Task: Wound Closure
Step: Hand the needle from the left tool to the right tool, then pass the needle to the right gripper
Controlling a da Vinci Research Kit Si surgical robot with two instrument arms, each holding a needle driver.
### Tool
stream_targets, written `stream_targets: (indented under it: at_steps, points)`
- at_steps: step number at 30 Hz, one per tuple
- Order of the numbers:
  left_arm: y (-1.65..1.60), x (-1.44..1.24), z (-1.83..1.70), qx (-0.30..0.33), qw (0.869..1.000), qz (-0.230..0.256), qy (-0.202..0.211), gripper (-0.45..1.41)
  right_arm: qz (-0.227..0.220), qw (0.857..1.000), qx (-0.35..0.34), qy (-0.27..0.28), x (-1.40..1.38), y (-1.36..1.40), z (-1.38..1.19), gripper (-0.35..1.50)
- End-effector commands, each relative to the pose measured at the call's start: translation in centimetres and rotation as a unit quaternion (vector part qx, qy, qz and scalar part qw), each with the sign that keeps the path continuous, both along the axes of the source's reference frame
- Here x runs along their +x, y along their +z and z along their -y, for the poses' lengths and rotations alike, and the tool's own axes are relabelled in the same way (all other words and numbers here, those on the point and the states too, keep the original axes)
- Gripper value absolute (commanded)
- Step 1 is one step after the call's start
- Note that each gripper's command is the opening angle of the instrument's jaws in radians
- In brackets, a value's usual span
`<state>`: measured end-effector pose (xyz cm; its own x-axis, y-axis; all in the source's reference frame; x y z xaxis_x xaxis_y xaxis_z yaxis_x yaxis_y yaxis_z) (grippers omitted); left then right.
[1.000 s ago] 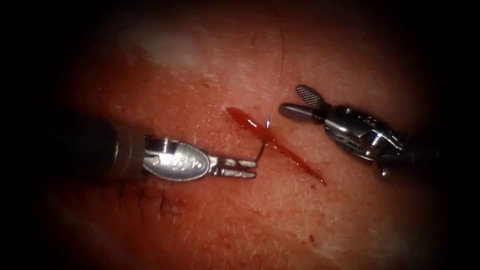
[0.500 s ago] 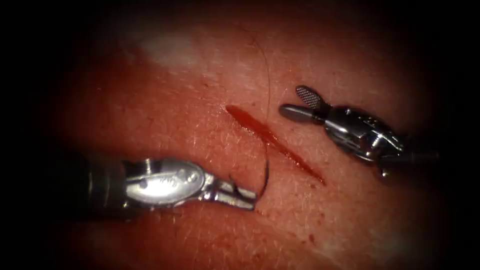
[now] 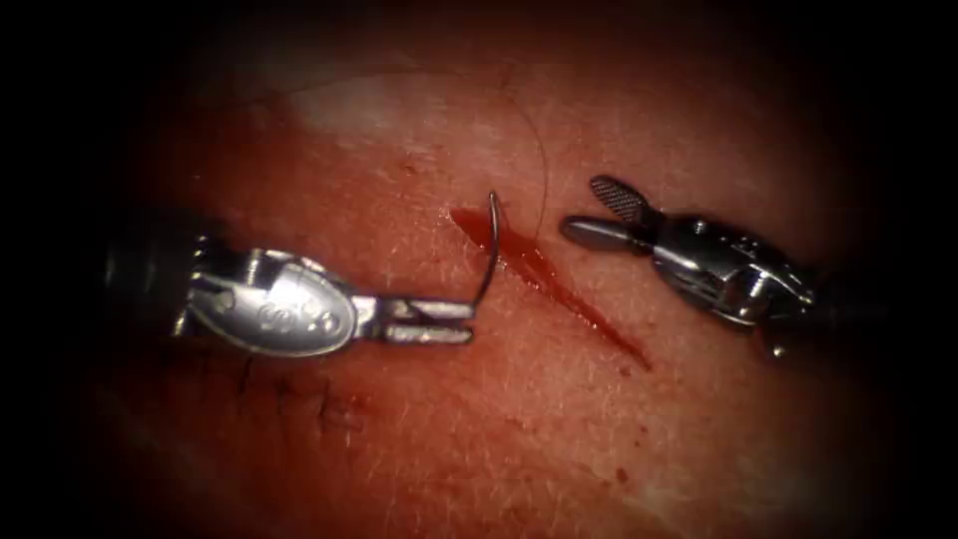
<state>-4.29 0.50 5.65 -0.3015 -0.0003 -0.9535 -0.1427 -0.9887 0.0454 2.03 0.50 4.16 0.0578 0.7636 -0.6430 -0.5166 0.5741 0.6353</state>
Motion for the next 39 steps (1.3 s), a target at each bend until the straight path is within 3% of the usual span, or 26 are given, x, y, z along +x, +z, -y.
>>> stream_targets:
  at_steps: [1, 3, 5, 8, 12, 15, 18, 20, 21, 29, 39]
  points:
    - [0.05, -0.06, 0.03, -0.008, 1.000, -0.004, -0.002, -0.45, 0.000, 1.000, -0.001, -0.005, 0.06, -0.01, 0.05, 0.51]
    - [0.02, -0.08, -0.03, -0.017, 1.000, -0.008, -0.008, -0.45, -0.006, 1.000, 0.006, -0.012, 0.06, -0.12, 0.03, 0.56]
    - [0.01, -0.10, -0.07, -0.027, 1.000, -0.010, -0.010, -0.45, -0.014, 1.000, 0.012, -0.020, 0.07, -0.24, 0.02, 0.36]
    - [0.00, -0.16, -0.17, -0.037, 0.999, -0.018, -0.014, -0.45, -0.028, 0.999, 0.029, -0.026, 0.08, -0.45, -0.02, 0.29]
    - [-0.05, -0.23, -0.31, -0.051, 0.998, -0.024, -0.016, -0.45, -0.052, 0.995, 0.081, -0.026, 0.12, -0.73, -0.08, 0.17]
    - [-0.08, -0.24, -0.31, -0.064, 0.997, -0.027, -0.019, -0.45, -0.084, 0.984, 0.159, -0.012, 0.17, -0.89, -0.07, 0.14]
    - [-0.05, -0.26, -0.26, -0.078, 0.996, -0.034, -0.018, -0.45, -0.104, 0.971, 0.215, 0.004, 0.22, -0.93, -0.05, 0.21]
    - [0.03, -0.34, -0.16, -0.097, 0.994, -0.043, -0.019, -0.45, -0.105, 0.966, 0.237, -0.002, 0.26, -0.92, -0.02, 0.49]
    - [0.09, -0.40, -0.09, -0.109, 0.993, -0.049, -0.019, -0.45, -0.111, 0.961, 0.255, -0.001, 0.27, -0.91, 0.01, 0.54]
    - [0.30, -0.56, 0.06, -0.131, 0.989, -0.064, -0.024, -0.45, -0.125, 0.948, 0.293, -0.002, 0.30, -0.87, 0.08, 0.86]
    - [0.28, -0.55, 0.08, -0.139, 0.987, -0.075, -0.020, -0.45, -0.100, 0.944, 0.314, 0.024, 0.34, -0.85, 0.06, 0.86]
